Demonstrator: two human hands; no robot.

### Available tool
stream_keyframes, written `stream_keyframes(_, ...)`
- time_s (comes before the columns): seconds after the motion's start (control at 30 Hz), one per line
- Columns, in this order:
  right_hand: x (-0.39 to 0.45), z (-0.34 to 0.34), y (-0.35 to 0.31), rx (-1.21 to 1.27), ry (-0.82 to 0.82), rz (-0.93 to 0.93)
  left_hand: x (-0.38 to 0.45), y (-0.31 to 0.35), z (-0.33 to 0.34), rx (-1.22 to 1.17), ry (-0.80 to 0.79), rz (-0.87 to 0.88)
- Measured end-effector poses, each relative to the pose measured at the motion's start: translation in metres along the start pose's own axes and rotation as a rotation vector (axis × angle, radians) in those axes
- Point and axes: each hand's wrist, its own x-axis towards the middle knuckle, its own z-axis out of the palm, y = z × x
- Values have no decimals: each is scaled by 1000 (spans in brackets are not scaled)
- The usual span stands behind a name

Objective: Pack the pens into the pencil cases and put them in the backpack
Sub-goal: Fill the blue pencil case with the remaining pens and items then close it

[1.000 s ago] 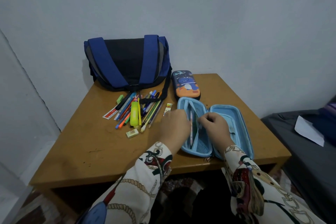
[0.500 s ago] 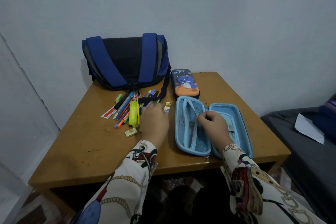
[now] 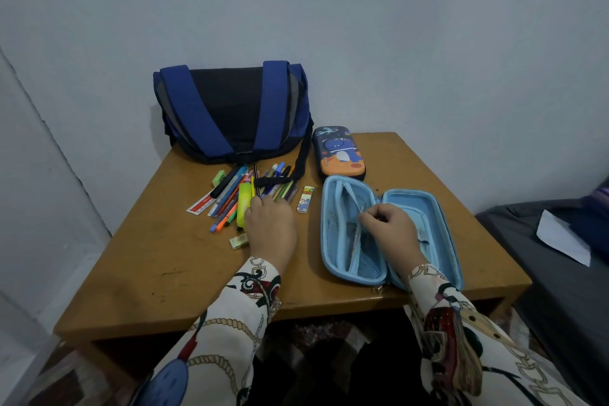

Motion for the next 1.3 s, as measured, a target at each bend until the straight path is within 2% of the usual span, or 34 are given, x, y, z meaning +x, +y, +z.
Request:
stream_keyframes(0.2,2,0,1,-19,-3,-7,-7,0,7,5,102,45)
stream_keyframes(0.63,0,-1,-4,-28,-3,9,-10,-3,5,-34,91,78)
stream_keyframes(0.8,-2,-2,-6,-28,-1,12,-10,-3,4,-107,99,101)
stream_keyframes(0.9,-3,-3,-6,-35,3,10,-8,1,-5,-254,114,68)
stream_keyframes(1.0,-2,-2,-5,-32,-2,18,-8,18,-32,-451,49,24)
stream_keyframes(1.07,-1,-1,-3,-22,-3,26,-12,32,-49,-477,-5,53)
stream_keyframes(1.17,0,-2,-1,-16,-7,24,-23,48,-61,-394,-121,77)
stream_keyframes(1.3,0,-1,-2,-34,-3,14,-31,60,-53,-281,-165,180)
